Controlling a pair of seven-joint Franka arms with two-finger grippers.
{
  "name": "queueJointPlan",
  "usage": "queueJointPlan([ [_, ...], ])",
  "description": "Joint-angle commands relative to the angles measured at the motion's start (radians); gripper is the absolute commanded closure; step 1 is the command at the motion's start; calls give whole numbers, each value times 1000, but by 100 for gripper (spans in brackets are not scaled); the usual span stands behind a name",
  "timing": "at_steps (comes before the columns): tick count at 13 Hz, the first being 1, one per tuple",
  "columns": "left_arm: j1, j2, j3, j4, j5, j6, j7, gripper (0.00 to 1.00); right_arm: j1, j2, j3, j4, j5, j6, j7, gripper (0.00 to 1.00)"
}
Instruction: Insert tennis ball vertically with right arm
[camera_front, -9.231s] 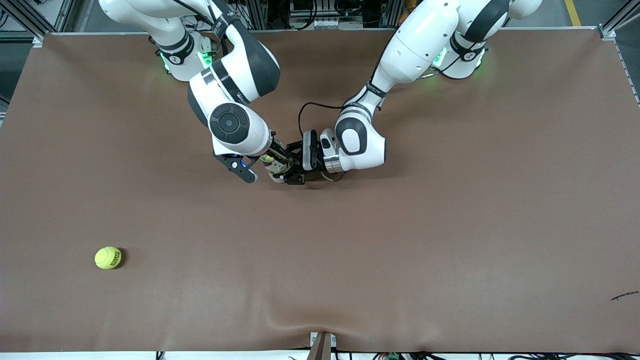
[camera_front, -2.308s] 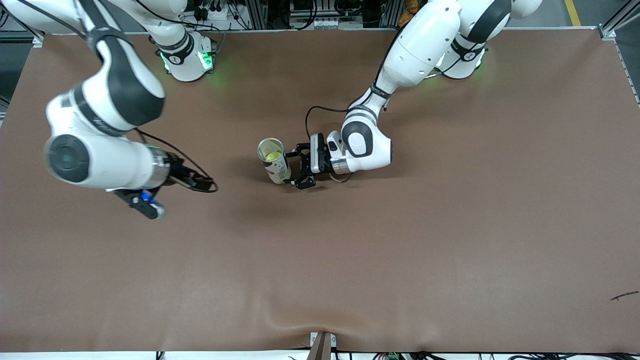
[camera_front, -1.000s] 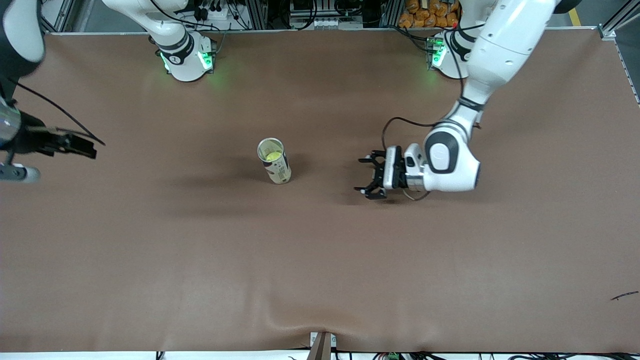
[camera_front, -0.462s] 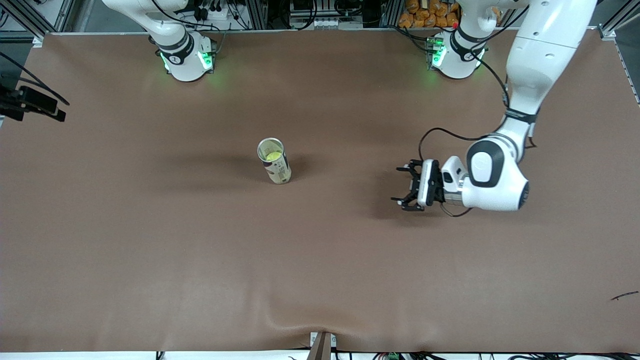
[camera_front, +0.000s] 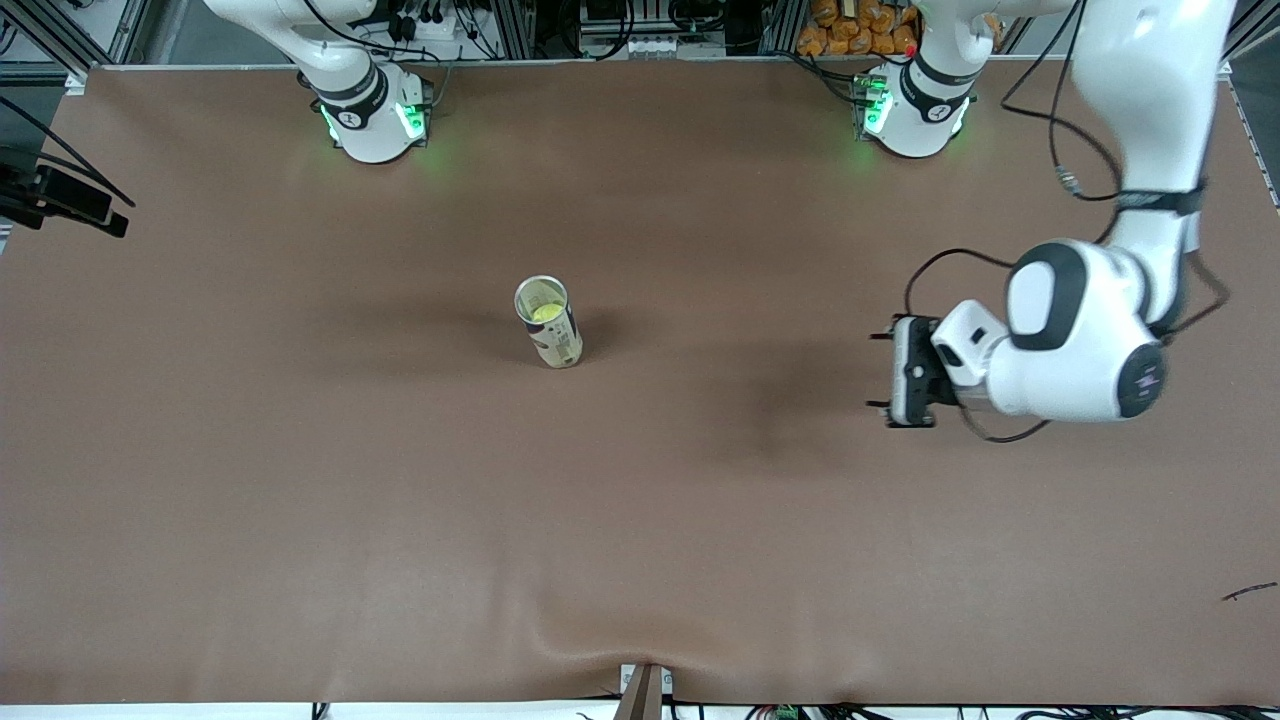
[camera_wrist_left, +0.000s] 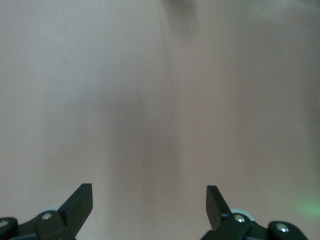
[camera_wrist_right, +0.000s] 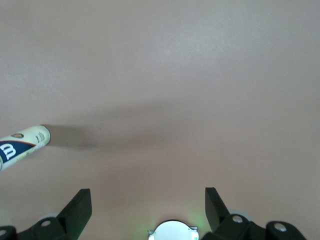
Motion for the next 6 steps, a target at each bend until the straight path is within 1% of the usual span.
queueJointPlan([
  [1, -4, -18, 9, 74, 129, -111, -158, 0, 16, -16, -1, -15, -15, 43, 42, 0],
  [2, -7, -39, 10, 77, 149, -149, -232, 0, 16, -13, 0, -16, -16, 45, 31, 0],
  [4, -10, -99, 27, 75, 163, -257, -501, 0, 16, -10, 2, -19, -16, 40, 16, 0],
  [6, -21, -160, 30, 74, 198, -282, -715, 0, 28, -10, 2, -19, -16, 39, 16, 0],
])
